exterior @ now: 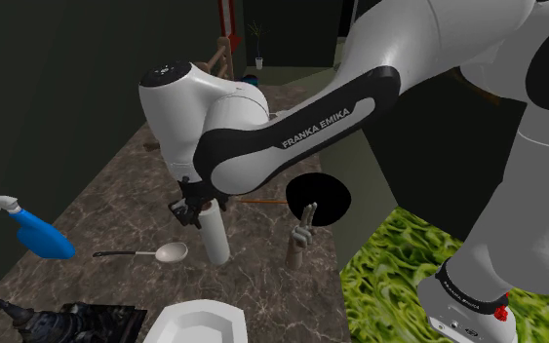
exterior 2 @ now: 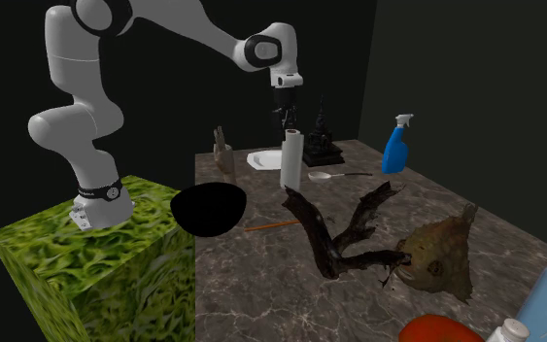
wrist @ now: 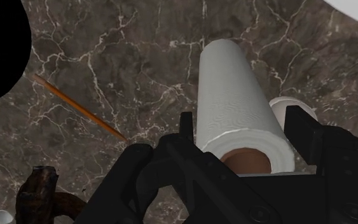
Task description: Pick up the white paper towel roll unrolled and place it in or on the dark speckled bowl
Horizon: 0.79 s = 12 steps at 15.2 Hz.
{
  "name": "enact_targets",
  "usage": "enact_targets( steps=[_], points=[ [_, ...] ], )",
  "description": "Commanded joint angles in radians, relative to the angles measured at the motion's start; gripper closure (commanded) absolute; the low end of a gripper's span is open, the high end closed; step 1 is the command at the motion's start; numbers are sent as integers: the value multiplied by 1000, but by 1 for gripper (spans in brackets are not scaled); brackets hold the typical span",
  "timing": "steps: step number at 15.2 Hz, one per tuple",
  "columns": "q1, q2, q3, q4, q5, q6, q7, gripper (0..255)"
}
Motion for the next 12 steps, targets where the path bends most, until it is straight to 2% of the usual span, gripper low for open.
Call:
enact_targets(
  steps=[1, 12],
  points=[
    [-1, -8, 2, 15, 8, -21, -7, 255],
    [-3, -44, 13, 121, 41, -153, -42, 255]
  ],
)
